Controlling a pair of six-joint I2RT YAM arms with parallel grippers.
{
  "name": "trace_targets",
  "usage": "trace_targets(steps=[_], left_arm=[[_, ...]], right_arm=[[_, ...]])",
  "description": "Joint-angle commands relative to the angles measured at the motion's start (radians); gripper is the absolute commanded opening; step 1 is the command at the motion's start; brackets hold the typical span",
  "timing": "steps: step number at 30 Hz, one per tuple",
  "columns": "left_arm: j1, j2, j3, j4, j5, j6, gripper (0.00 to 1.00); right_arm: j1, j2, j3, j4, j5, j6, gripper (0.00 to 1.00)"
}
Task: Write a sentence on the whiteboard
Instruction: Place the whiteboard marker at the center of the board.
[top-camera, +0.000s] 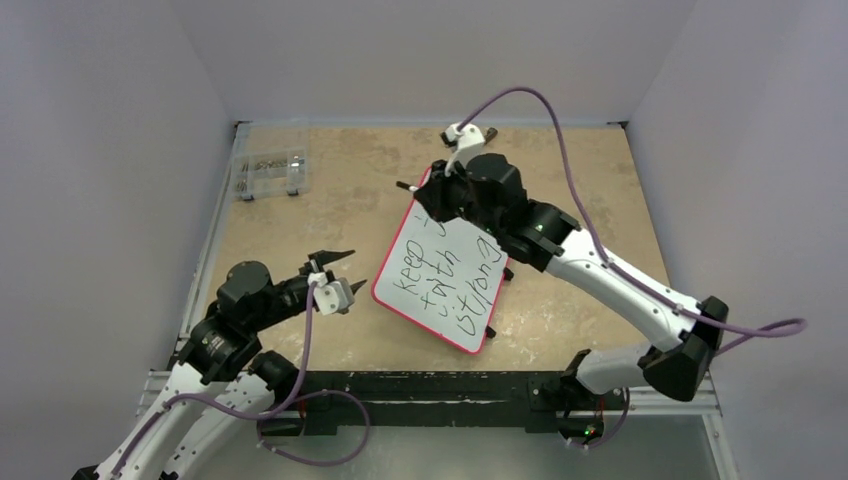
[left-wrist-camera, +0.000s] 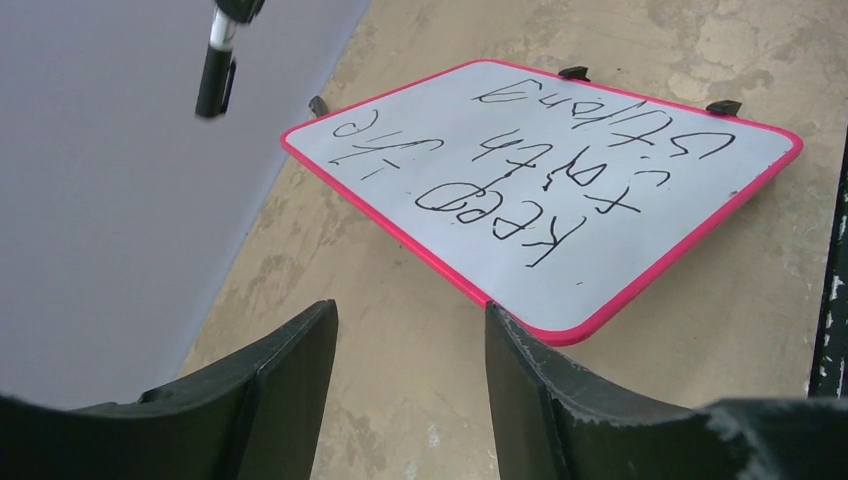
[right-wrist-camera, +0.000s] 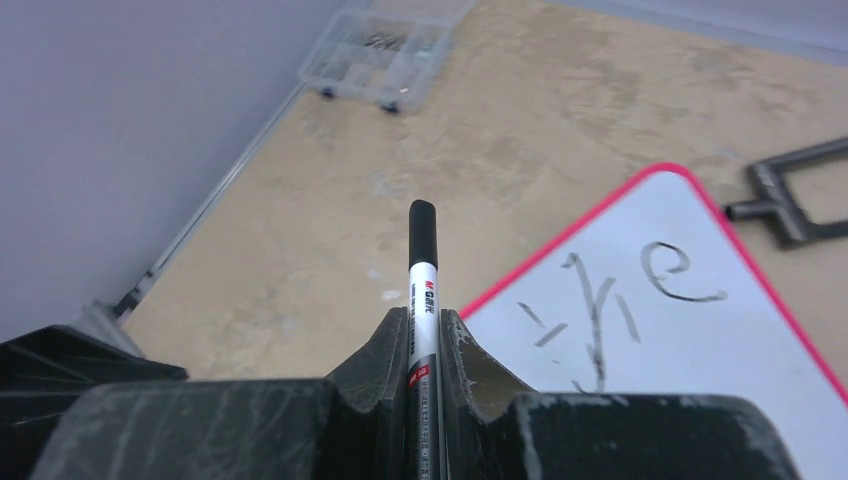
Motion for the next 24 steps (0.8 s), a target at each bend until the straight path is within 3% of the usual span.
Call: trace_targets(steps=[1, 3, 4, 5, 6, 14, 24], left_arm=[[-0.003, 0.021, 0.037, 0.069, -0.051, -0.057, 0.57], [-0.002, 0.034, 0.047, 0.077, -0.064, -0.097, 0.67], [-0.002, 0.042, 0.054, 0.075, -0.060, -0.109, 0.87], [-0.003, 0.053, 0.062, 0.074, -0.058, -0.124, 0.96], [-0.003, 0.064, 0.068, 0.075, -0.062, -0.152, 0.99], [-0.002, 0.168, 0.159, 0.059, -0.236, -0.351, 1.00], [0.008, 0.211, 0.194, 0.047, -0.544, -0.462, 1.00]], right_arm=[[-0.065, -0.139, -0.118, 0.045, 0.201, -0.019, 0.00], [-0.085, -0.204, -0.189, 0.040, 0.301, -0.021, 0.00], [-0.091, -0.236, -0.228, 0.039, 0.347, -0.022, 0.00], [-0.098, -0.271, -0.263, 0.041, 0.388, -0.022, 0.00], [-0.103, -0.304, -0.303, 0.042, 0.434, -0.021, 0.00], [-0.132, -0.460, -0.555, 0.026, 0.631, 0.055, 0.00], [-0.252, -0.442, -0.737, 0.081, 0.541, 0.222, 0.00]])
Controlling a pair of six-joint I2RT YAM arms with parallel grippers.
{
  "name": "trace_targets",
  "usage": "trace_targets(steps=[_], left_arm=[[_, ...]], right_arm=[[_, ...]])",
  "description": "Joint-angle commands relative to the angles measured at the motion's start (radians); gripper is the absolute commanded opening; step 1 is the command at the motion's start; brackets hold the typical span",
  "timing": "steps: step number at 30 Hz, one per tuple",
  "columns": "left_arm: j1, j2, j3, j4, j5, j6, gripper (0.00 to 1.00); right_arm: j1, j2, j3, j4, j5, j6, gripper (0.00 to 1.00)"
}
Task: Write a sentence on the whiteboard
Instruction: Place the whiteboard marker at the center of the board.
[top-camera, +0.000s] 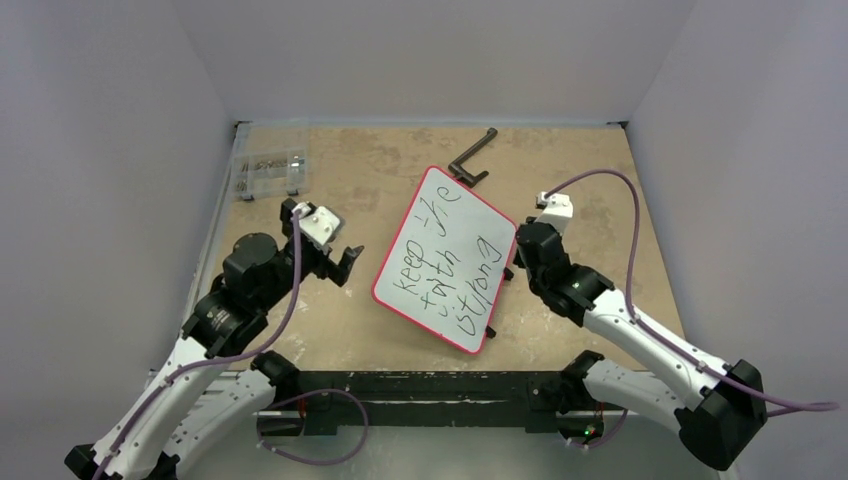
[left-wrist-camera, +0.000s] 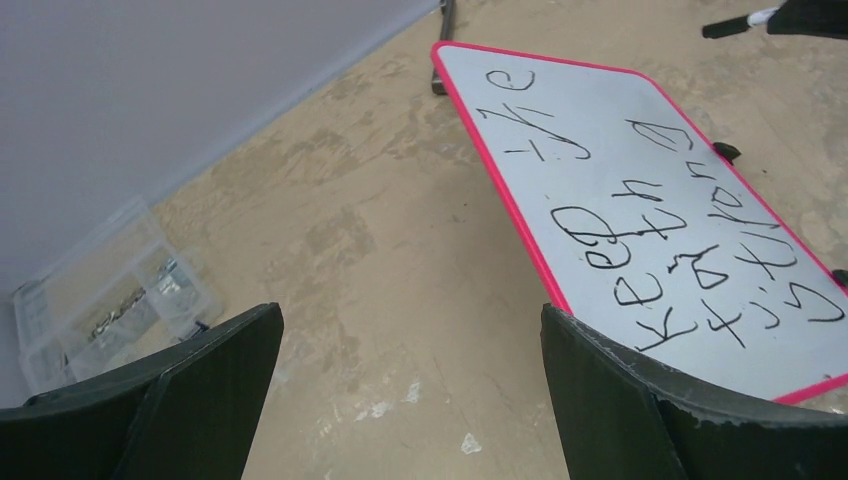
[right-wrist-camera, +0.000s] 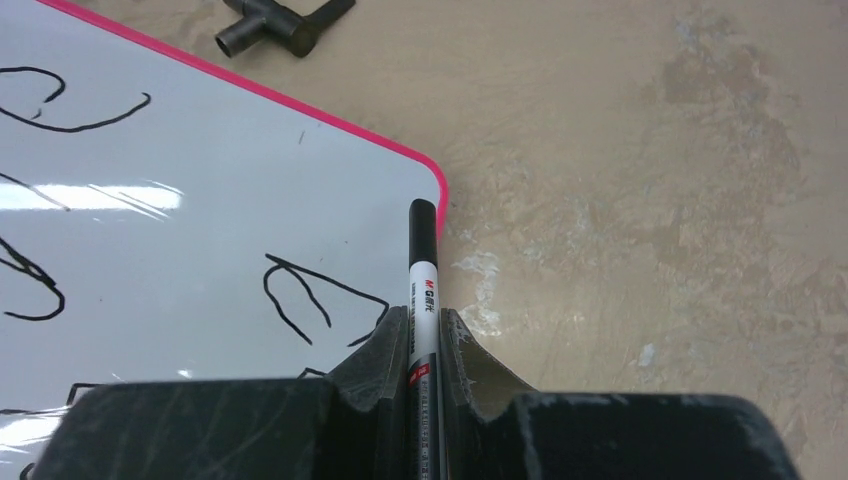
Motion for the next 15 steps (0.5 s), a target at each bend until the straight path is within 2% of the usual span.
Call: trace_targets(steps=[1, 8, 15], left_arm=[[0.009, 0.030, 0.046, 0.021, -0.179, -0.072, 1.00], [0.039, 0.128, 0.098, -0.043, -0.316, -0.102, 1.00], [0.058, 0.139, 0.101, -0.052, -0.351, -0.100, 1.00]], right_arm=[[-0.056, 0.014, -0.024, 0.068, -0.024, 0.094, 0.00], [-0.193, 0.016, -0.092, 0.109, -0.159, 0.139, 0.00], [-0.311, 0.038, -0.151, 0.142, -0.293, 0.177, 0.00]])
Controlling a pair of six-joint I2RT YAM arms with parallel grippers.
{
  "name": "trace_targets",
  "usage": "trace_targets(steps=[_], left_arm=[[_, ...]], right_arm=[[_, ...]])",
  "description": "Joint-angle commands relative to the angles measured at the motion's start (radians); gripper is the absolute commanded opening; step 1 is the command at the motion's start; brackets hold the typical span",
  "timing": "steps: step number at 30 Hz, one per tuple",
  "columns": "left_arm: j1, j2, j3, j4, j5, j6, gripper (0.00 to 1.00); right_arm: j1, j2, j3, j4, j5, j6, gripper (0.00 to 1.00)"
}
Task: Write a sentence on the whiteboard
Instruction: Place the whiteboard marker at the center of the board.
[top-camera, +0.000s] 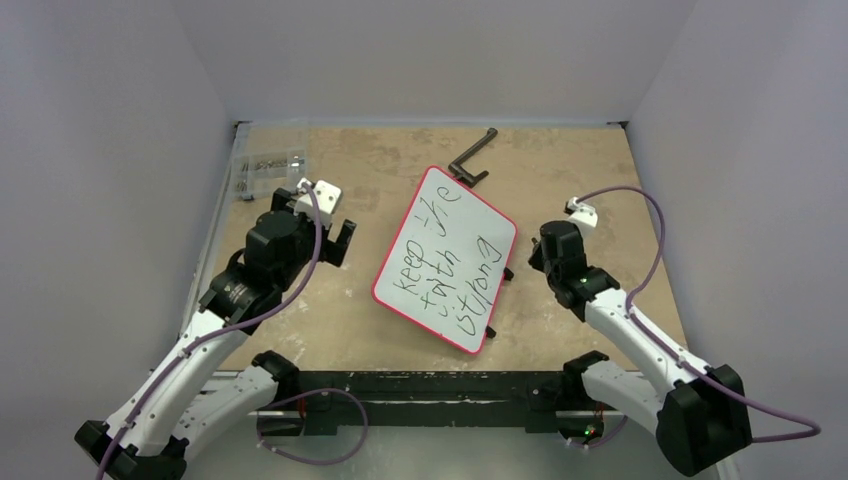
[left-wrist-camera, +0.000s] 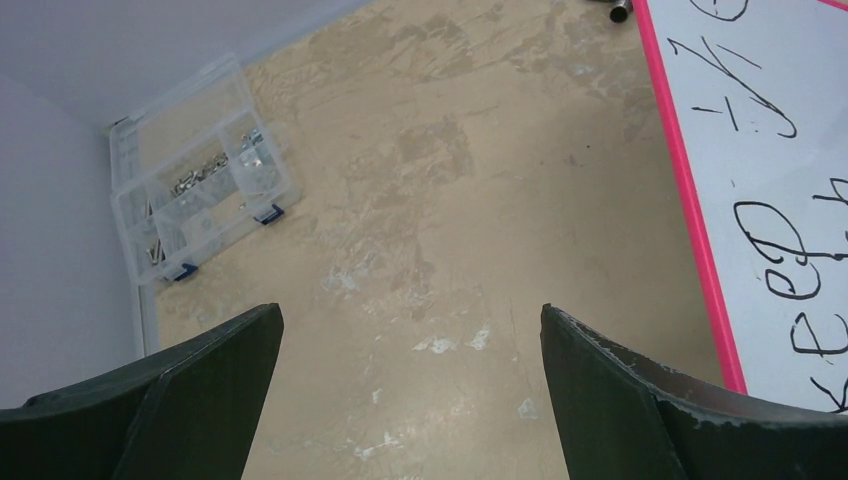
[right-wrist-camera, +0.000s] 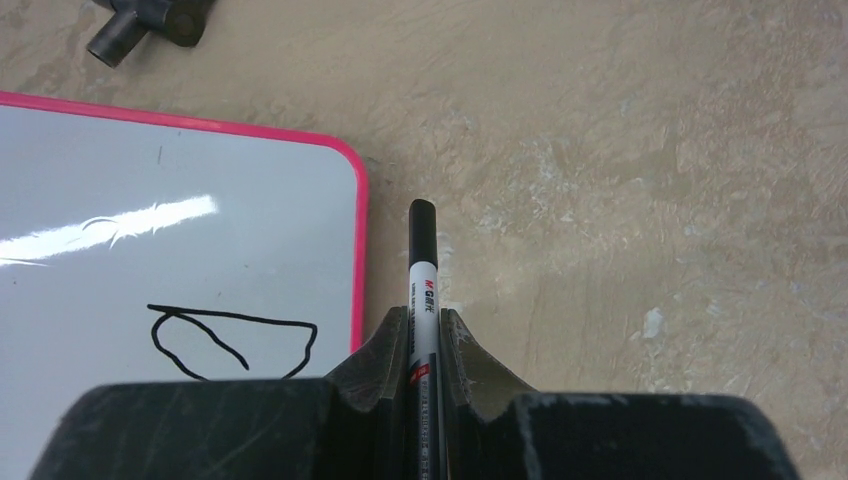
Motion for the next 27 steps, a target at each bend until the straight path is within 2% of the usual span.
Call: trace_targets(steps=[1, 7, 14, 27], left_arm=[[0.012, -0.013, 0.044, 0.005, -0.071, -0.018, 1.00], [0.018, -0.015, 0.040, 0.006, -0.071, -0.011, 1.00], [0.020, -0.019, 0.042, 0.003, -0.069, -0.009, 1.00], [0.021, -0.018, 0.043, -0.001, -0.069, -0.009, 1.00]], right_arm=[[-0.055, 0.009, -0.029, 0.061, -0.099, 0.049, 0.00], [-0.093, -0.004, -0.073, 0.072, -0.143, 0.081, 0.12], [-0.122, -0.005, -0.084, 0.052, -0.166, 0.107, 0.22], [-0.138, -0.123, -0.040, -0.004, -0.140, 0.099, 0.67]])
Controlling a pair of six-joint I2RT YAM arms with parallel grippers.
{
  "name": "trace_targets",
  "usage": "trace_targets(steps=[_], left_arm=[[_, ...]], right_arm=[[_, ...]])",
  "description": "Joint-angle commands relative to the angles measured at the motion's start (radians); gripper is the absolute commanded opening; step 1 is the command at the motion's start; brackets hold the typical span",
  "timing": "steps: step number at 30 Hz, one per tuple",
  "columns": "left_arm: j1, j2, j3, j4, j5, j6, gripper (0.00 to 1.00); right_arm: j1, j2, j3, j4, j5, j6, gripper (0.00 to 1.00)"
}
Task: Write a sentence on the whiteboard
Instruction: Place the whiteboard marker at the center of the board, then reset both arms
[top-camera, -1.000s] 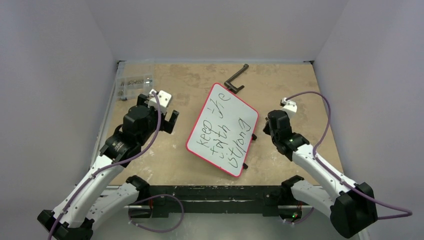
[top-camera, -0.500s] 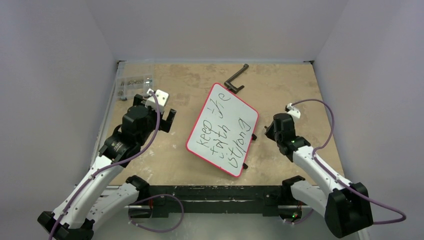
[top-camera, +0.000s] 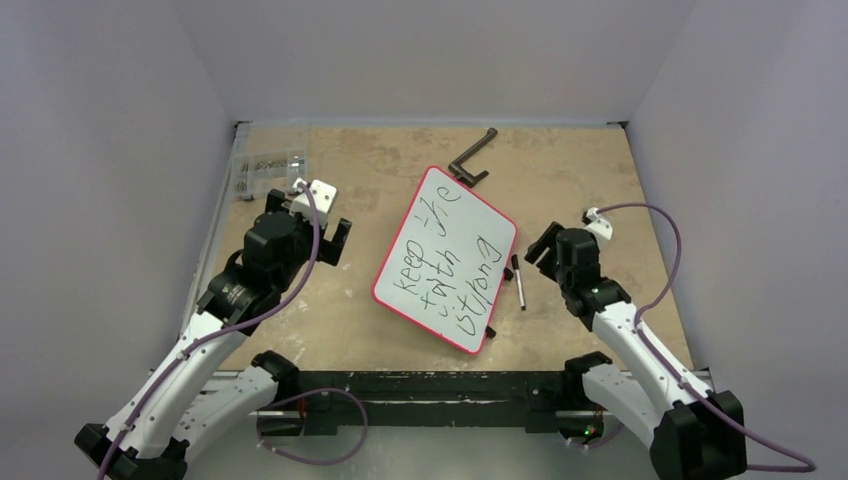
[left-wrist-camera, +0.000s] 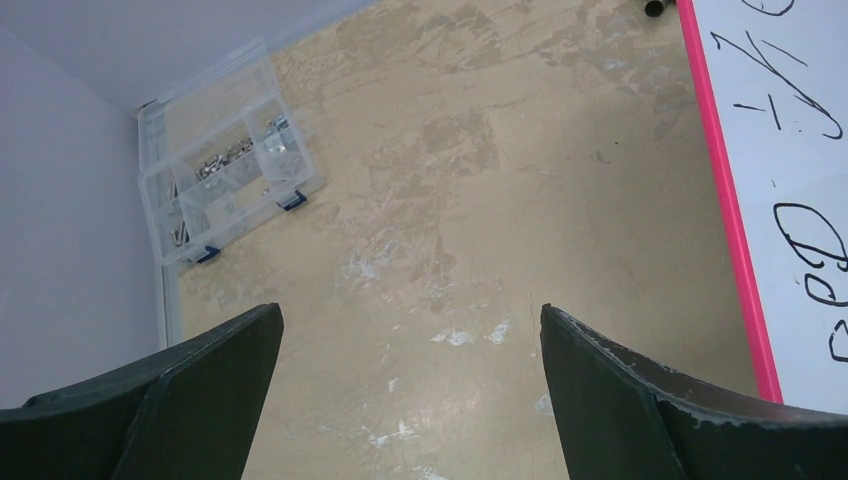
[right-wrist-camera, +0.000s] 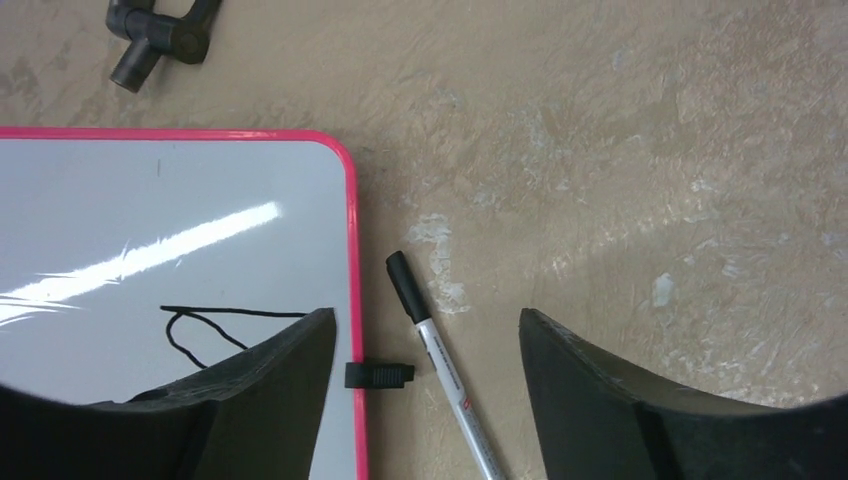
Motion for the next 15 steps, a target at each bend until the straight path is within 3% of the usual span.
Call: trace_targets(steps=[1, 4, 11, 15], left_arm=[[0.009, -0.008, 0.042, 0.016, -0.014, -0.009, 1.00], [0.011, -0.005, 0.043, 0.015, -0.017, -0.009, 1.00], [0.030, 0.016, 0.062, 0.003, -0.011, -0.082, 1.00], [0.040, 0.046, 0.085, -0.031, 0.006, -0.105, 1.00]], right_arm=[[-0.005, -0.057, 0.049, -0.010, 0.015, -0.008, 0.74], [-0.006, -0.101, 0.065, 0.006, 0.005, -0.024, 0.97], [-0.005, -0.147, 0.149, 0.033, -0.079, -0.073, 0.99], [-0.006, -0.211, 0.142, 0.153, -0.171, -0.102, 0.99]])
